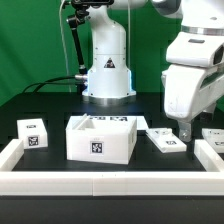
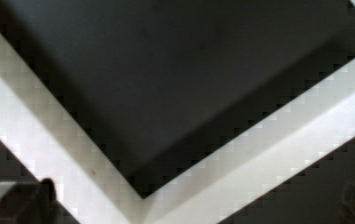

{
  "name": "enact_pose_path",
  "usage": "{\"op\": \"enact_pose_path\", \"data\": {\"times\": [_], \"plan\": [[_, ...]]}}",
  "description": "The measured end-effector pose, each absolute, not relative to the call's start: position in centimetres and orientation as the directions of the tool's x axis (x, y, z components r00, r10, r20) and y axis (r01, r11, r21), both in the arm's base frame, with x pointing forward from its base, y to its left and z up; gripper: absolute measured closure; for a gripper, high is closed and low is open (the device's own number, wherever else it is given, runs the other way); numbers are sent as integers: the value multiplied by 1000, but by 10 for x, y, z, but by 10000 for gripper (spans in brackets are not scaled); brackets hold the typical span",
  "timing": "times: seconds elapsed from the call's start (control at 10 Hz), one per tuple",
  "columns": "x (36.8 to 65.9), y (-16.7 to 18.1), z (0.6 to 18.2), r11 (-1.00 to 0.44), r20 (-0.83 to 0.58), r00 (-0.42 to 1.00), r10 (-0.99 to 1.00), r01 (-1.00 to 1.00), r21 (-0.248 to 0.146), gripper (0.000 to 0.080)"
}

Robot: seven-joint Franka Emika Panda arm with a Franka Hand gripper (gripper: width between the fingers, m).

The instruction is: Assemble cabinet

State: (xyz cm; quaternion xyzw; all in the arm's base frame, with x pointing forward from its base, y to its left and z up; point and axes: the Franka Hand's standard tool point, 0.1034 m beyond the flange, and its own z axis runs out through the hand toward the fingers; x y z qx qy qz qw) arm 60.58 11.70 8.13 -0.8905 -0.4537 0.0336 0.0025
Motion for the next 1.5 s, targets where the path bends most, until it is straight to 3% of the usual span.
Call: {"op": "enact_pose_path", "data": {"times": [0.6, 0.7, 0.8, 1.0, 1.4, 1.5], "plan": [[604, 115, 82, -569, -40, 567, 822, 822, -24, 1], [597, 111, 84, -541, -14, 541, 841, 841, -2, 1], [586, 106, 88, -483, 33, 482, 875, 874, 47, 1], [565, 91, 84, -402, 55, 399, 915, 912, 82, 1], [564, 85, 83, -417, 59, 413, 909, 905, 85, 1], [562, 78, 83, -413, 43, 411, 910, 908, 69, 1]]}}
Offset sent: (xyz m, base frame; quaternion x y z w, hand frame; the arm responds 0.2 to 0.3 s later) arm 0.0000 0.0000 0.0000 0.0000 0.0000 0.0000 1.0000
